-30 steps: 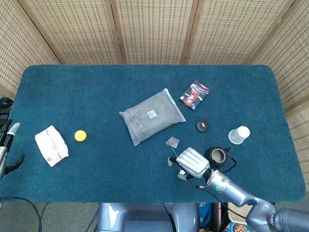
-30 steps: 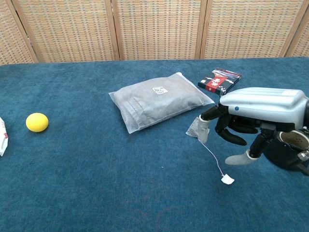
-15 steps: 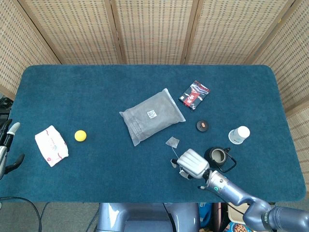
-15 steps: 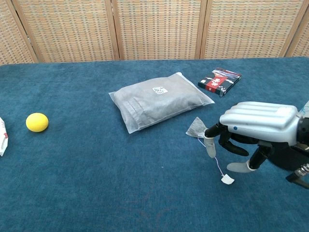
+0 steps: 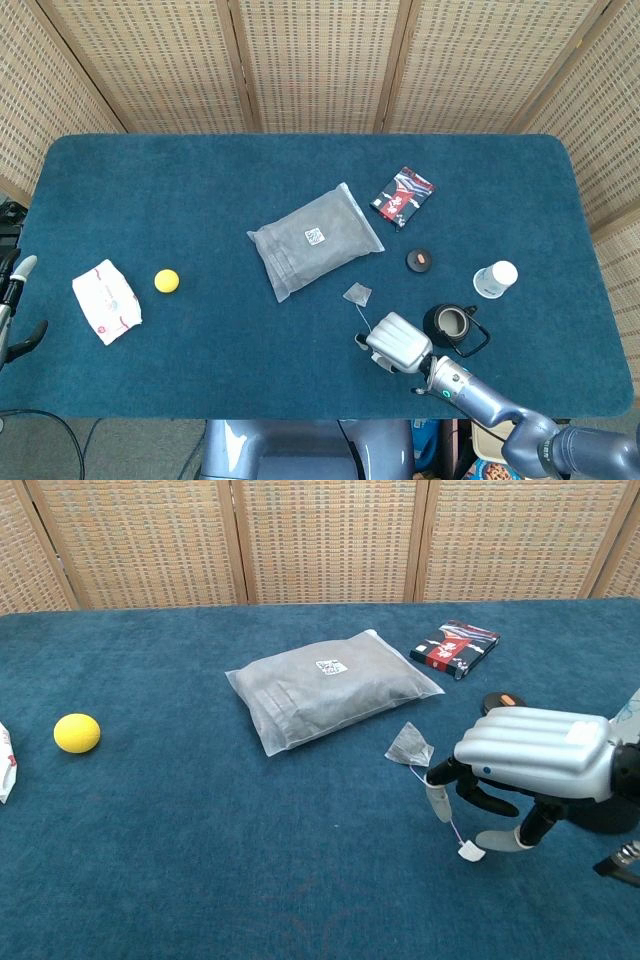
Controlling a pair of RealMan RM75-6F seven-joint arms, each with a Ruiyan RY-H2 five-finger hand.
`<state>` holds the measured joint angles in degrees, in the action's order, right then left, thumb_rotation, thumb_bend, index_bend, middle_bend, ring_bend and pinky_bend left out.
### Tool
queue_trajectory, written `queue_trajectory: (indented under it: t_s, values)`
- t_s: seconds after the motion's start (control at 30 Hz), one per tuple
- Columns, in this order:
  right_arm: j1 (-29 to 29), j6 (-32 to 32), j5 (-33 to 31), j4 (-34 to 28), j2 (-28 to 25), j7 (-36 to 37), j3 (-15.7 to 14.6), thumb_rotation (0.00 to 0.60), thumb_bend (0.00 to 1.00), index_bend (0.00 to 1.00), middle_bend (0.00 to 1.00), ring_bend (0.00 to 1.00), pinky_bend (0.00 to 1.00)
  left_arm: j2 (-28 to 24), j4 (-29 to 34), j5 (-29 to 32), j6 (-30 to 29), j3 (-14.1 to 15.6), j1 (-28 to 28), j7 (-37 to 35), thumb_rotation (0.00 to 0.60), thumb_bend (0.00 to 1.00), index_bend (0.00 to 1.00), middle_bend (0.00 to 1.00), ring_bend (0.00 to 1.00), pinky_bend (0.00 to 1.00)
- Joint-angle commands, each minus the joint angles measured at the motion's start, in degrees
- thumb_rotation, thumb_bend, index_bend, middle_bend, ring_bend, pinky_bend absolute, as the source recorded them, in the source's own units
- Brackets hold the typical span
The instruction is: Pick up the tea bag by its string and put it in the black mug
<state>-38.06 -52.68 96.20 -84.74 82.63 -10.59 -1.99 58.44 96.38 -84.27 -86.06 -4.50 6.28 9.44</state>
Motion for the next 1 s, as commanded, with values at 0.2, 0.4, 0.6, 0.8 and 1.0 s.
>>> queue_trajectory:
  t_s: [0.2, 0.4, 0.6, 0.8, 1.0]
  values:
    - [0.23, -0.26, 0.05, 1.49, 1.06, -0.62, -1.04, 0.6, 0.47, 0.49, 0.86, 0.88, 0.92, 0.15, -0.3, 0.01, -0.02, 0.15, -0.11, -0.38, 0.6, 0.32, 0.03, 0.0, 0.0, 0.0]
    - [0.34, -0.48, 0.2, 2.71, 1.75, -0.91, -1.72, 0.6, 0.47, 0.49, 0.86, 0.88, 0.92, 0.28, -0.61, 0.03, 0.01, 0.22, -0.15, -0.66, 0.6, 0.32, 0.03, 0.0, 0.0, 0.0]
    - [0.55, -0.85, 0.16, 3.79, 2.43, -0.96, -2.15, 0.6, 0.47, 0.5, 0.86, 0.88, 0.92, 0.4, -0.87, -0.01, 0.06, 0.28, -0.15, -0.95, 0.6, 0.32, 0.03, 0.0, 0.0, 0.0]
    - [0.68, -1.16, 0.12, 4.45, 2.81, -0.9, -2.46, 0.6, 0.47, 0.5, 0.86, 0.88, 0.92, 0.48, -1.02, 0.11, 0.1, 0.31, -0.18, -1.05, 0.6, 0.32, 0.03, 0.0, 0.0, 0.0]
    - [0.91, -1.37, 0.04, 4.98, 3.14, -0.82, -2.88, 0.6, 0.47, 0.5, 0.86, 0.88, 0.92, 0.51, -1.06, 0.1, -0.03, 0.31, -0.24, -1.12, 0.6, 0.32, 0.03, 0.0, 0.0, 0.0]
